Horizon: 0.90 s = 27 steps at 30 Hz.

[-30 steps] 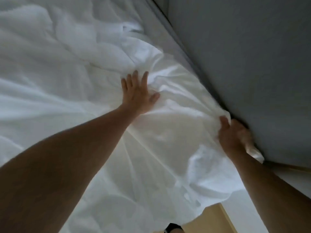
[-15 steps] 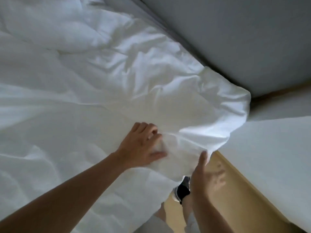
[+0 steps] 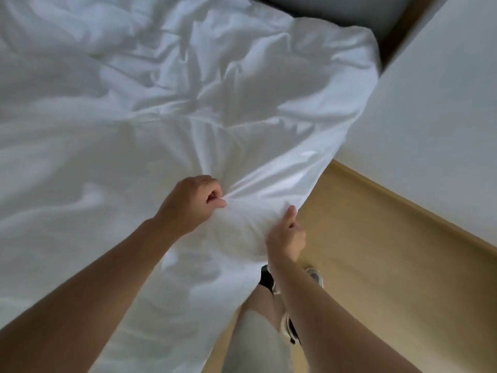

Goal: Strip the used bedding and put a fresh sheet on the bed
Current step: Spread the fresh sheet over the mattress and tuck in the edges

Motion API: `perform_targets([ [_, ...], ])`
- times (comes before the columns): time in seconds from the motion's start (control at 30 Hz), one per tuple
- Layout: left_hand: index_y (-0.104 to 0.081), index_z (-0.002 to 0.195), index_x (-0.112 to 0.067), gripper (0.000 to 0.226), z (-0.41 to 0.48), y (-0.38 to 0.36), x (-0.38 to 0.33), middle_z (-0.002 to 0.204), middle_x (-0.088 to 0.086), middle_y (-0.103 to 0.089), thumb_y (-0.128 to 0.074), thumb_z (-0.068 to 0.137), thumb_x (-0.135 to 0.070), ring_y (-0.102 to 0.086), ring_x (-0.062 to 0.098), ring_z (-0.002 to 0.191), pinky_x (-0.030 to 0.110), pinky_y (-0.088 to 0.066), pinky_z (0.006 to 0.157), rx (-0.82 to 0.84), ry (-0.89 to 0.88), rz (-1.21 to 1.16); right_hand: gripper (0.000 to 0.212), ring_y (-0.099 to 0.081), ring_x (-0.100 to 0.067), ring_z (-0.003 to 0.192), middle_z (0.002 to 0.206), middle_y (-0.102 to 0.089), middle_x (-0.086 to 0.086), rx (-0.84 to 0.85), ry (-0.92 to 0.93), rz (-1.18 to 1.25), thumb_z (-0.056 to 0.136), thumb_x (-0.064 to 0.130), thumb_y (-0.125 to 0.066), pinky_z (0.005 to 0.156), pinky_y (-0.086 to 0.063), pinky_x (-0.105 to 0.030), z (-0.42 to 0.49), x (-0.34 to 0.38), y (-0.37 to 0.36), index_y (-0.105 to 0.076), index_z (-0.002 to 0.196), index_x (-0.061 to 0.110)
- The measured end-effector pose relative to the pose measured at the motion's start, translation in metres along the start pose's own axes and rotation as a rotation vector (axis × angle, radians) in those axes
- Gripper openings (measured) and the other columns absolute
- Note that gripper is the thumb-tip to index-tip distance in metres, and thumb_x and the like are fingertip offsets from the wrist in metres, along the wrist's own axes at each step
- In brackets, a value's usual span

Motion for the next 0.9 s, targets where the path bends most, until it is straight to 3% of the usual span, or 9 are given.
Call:
perform_targets([
  [0.1,-0.062,0.074,-0.008,0.026,-0.055,0.002,0.012,0.068,-0.003,-0.053,-0.086,0.079,-0.018,-0.051,0.023,0.060,0.033,-0.043,0.059,0.016,0.048,0.027,0.060,-0.054,-0.022,0.066,0.067,-0.056,0.003,0.043,-0.018,-0.064,0.097,0.068,-0.032,0.054,-0.032,-0.034,-0.034,-0.050,0.006,-0.057,0.071,0.020],
  [0.17,-0.065,0.086,-0.013,0.028,-0.097,-0.001,0.021,0.078,-0.005,-0.057,-0.089,0.076,-0.024,-0.055,0.018,0.067,0.032,-0.046,0.064,0.024,0.081,0.028,0.062,-0.058,-0.023,0.084,0.085,-0.061,0.003,0.104,-0.013,-0.064,0.090,0.074,-0.039,0.067,-0.041,-0.034,-0.059,-0.079,0.000,-0.058,0.098,0.016],
  [0.23,-0.067,0.104,-0.015,0.047,-0.138,-0.014,0.036,0.097,-0.003,-0.061,-0.092,0.069,-0.034,-0.058,0.016,0.083,0.031,-0.048,0.073,0.113,0.102,0.072,0.076,-0.057,-0.020,0.102,0.111,-0.059,0.002,0.209,-0.116,0.063,0.084,0.078,-0.048,0.088,-0.047,-0.038,-0.086,-0.107,-0.016,-0.049,0.127,0.016],
  [0.27,-0.067,0.106,-0.015,0.046,-0.156,-0.023,0.045,0.100,-0.002,-0.061,-0.091,0.071,-0.035,-0.060,0.018,0.087,0.030,-0.047,0.075,0.178,0.117,0.100,0.077,-0.057,-0.020,0.106,0.116,-0.057,0.002,0.227,-0.177,0.122,0.083,0.079,-0.050,0.093,-0.049,-0.040,-0.099,-0.120,-0.023,-0.047,0.128,0.017],
  [0.4,-0.068,0.088,-0.012,0.005,-0.199,-0.042,0.074,0.084,0.004,-0.065,-0.072,0.087,-0.014,-0.063,0.029,0.084,0.035,-0.049,0.074,0.260,0.072,0.159,0.063,-0.062,-0.027,0.093,0.096,-0.064,-0.004,0.053,-0.145,0.073,0.089,0.071,-0.043,0.083,-0.051,-0.042,-0.128,-0.146,-0.036,-0.057,0.097,0.011],
  [0.53,-0.069,0.104,-0.012,0.042,-0.219,-0.045,0.081,0.096,0.001,-0.063,-0.085,0.078,-0.042,-0.058,0.020,0.090,0.033,-0.048,0.083,0.246,-0.113,0.129,0.056,-0.054,-0.026,0.087,0.090,-0.058,-0.001,-0.103,-0.078,-0.046,0.097,0.067,-0.033,0.076,-0.041,-0.039,-0.166,-0.169,-0.047,-0.053,0.098,0.014],
  [0.67,-0.066,0.086,-0.009,0.017,-0.250,-0.043,0.088,0.084,0.003,-0.063,-0.077,0.086,-0.022,-0.061,0.028,0.080,0.036,-0.047,0.071,0.216,-0.168,0.068,0.057,-0.048,-0.024,0.073,0.067,-0.050,0.004,-0.090,0.048,-0.118,0.105,0.054,-0.027,0.067,-0.028,-0.032,-0.215,-0.186,-0.072,-0.050,0.073,0.013],
  [0.77,-0.065,0.077,-0.009,0.018,-0.269,-0.026,0.101,0.074,-0.003,-0.061,-0.081,0.083,-0.016,-0.058,0.022,0.066,0.033,-0.046,0.064,0.114,-0.179,-0.006,0.057,-0.048,-0.020,0.065,0.064,-0.052,0.000,-0.086,0.076,-0.016,0.107,0.046,-0.030,0.064,-0.027,-0.030,-0.240,-0.194,-0.084,-0.047,0.064,0.011],
  [0.9,-0.064,0.072,-0.011,0.022,-0.316,-0.016,0.128,0.067,-0.009,-0.056,-0.083,0.082,-0.016,-0.053,0.016,0.059,0.027,-0.042,0.059,0.132,-0.179,-0.008,0.054,-0.050,-0.023,0.068,0.062,-0.054,-0.001,-0.134,0.080,0.109,0.105,0.047,-0.040,0.067,-0.036,-0.034,-0.258,-0.220,-0.078,-0.050,0.065,0.011],
])
Point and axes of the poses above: each hand's wrist, its own z-axis towards the middle knuckle, its own y-axis out of the back of the hand, x = y × z, the point moved 6 cm from there along z, towards the middle knuckle
